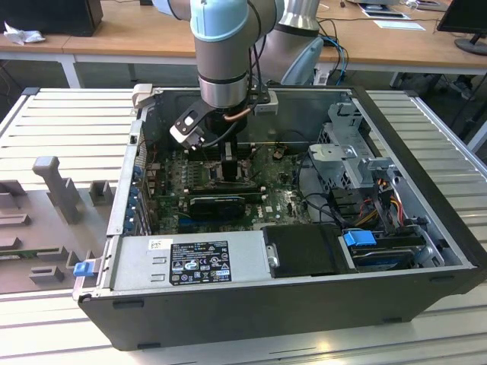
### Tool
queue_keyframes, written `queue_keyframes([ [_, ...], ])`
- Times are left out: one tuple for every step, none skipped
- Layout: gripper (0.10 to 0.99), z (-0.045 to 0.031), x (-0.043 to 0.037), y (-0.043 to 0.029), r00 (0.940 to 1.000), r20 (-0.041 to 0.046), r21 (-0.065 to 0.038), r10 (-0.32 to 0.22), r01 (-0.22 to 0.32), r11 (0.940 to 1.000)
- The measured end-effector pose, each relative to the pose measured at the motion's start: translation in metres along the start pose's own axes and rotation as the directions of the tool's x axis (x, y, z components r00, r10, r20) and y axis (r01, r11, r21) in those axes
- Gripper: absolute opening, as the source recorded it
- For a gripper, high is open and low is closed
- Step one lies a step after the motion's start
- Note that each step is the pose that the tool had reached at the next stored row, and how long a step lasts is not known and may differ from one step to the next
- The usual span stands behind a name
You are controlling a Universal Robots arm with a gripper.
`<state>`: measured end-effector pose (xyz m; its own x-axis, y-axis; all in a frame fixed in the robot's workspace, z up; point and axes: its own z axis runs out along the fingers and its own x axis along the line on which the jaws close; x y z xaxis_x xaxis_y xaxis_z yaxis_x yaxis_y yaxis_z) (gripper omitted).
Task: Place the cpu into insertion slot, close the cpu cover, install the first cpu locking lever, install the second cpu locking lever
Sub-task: 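Place the cpu into insertion slot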
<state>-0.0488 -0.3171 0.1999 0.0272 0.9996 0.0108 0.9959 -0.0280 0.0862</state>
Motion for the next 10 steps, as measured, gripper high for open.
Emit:
queue_keyframes([
  [0.612, -0.0004, 0.0000, 0.0000, 1.0000, -0.0002, 0.000, 0.000, 0.000, 1.0000],
  [0.612, -0.0013, 0.0000, 0.0001, 1.0000, -0.0005, 0.000, 0.000, 0.000, 1.0000],
  [0.612, -0.0032, 0.0000, 0.0003, 1.0000, -0.0006, 0.000, 0.000, 0.000, 1.0000],
  [0.612, -0.0049, 0.0000, 0.0004, 1.0000, -0.0007, 0.000, 0.000, 0.000, 1.0000],
  [0.612, -0.0068, 0.0000, 0.0006, 1.0000, -0.0007, 0.000, 0.000, 0.000, 1.0000],
  [0.612, -0.0093, 0.0001, 0.0008, 1.0000, -0.0007, 0.000, 0.000, 0.000, 1.0000],
  [0.596, -0.0101, 0.0001, 0.0009, 1.0000, -0.0007, 0.000, 0.000, 0.000, 1.0000],
  [0.529, -0.0110, 0.0001, 0.0010, 1.0000, -0.0007, 0.000, 0.000, 0.000, 1.0000],
  [0.467, -0.0115, 0.0001, 0.0010, 1.0000, -0.0007, 0.000, 0.000, 0.000, 1.0000],
  [0.404, -0.0120, 0.0001, 0.0011, 1.0000, -0.0007, 0.000, 0.000, 0.000, 1.0000],
])
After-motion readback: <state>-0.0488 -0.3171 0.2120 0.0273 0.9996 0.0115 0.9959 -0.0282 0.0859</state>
